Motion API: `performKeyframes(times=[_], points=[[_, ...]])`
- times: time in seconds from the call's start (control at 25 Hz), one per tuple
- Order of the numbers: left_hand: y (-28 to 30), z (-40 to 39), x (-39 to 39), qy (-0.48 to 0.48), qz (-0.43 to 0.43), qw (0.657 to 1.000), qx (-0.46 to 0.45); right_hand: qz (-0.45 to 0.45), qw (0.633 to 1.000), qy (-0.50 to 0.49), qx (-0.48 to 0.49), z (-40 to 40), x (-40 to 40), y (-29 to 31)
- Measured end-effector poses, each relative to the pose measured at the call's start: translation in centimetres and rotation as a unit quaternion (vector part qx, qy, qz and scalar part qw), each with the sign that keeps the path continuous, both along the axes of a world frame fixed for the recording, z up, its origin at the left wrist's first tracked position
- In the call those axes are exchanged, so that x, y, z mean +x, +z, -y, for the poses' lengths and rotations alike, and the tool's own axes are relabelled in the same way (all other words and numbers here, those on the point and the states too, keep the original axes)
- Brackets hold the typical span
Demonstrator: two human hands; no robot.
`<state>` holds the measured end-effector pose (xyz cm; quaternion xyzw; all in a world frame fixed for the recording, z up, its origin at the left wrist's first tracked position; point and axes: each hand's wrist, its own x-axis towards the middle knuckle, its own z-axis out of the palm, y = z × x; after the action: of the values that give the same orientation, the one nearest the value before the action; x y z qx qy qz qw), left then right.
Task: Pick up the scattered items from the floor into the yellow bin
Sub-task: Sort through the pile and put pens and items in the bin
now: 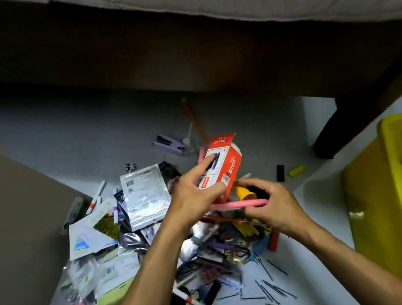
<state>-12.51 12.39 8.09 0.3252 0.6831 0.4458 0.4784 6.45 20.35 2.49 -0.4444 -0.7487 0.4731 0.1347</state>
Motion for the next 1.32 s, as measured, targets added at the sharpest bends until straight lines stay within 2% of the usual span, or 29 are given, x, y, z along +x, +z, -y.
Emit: performKeyframes(times=[0.2, 0.36, 0.56, 0.68, 0.8, 0.88, 1.04, 1.12, 1.2, 1.32], points=[[7.5, -1.4, 6.4, -0.054, 0.001, 0.995, 0.081, -0.012, 0.991, -0.052, 0.126, -0.5, 7.1, 9.1], [13.2, -4.6, 14.6, -0.145, -0.002, 0.978, 0.147, 0.005, 0.966, -0.123, 0.225, -1.0, 16.5, 15.7], [14.4, -8.3, 25.8, -0.248, 0.022, 0.958, 0.144, 0.04, 0.941, -0.243, 0.233, 0.1, 27.7, 17.0], [12.1, -9.6, 30.1, -0.315, 0.0, 0.946, 0.079, 0.147, 0.925, -0.283, 0.207, 0.4, 31.9, 14.9], [8.5, -9.2, 31.0, -0.373, -0.103, 0.922, 0.011, 0.303, 0.909, -0.245, 0.148, 0.6, 33.0, 12.5], [6.6, -8.2, 30.5, -0.343, -0.125, 0.931, 0.025, 0.298, 0.917, -0.228, 0.138, 0.7, 32.4, 11.6], [5.3, -5.8, 27.5, -0.239, -0.112, 0.962, 0.066, 0.202, 0.947, -0.219, 0.122, 0.7, 29.3, 11.6], [5.5, -4.4, 25.8, -0.207, -0.116, 0.968, 0.079, 0.175, 0.951, -0.204, 0.15, 1.1, 26.8, 12.1], [5.4, -2.7, 23.7, -0.172, -0.13, 0.974, 0.069, 0.15, 0.955, -0.172, 0.188, 1.9, 23.2, 12.8], [4.3, 0.0, 19.2, -0.11, -0.13, 0.984, 0.047, 0.133, 0.969, -0.09, 0.19, 3.3, 16.3, 12.9]])
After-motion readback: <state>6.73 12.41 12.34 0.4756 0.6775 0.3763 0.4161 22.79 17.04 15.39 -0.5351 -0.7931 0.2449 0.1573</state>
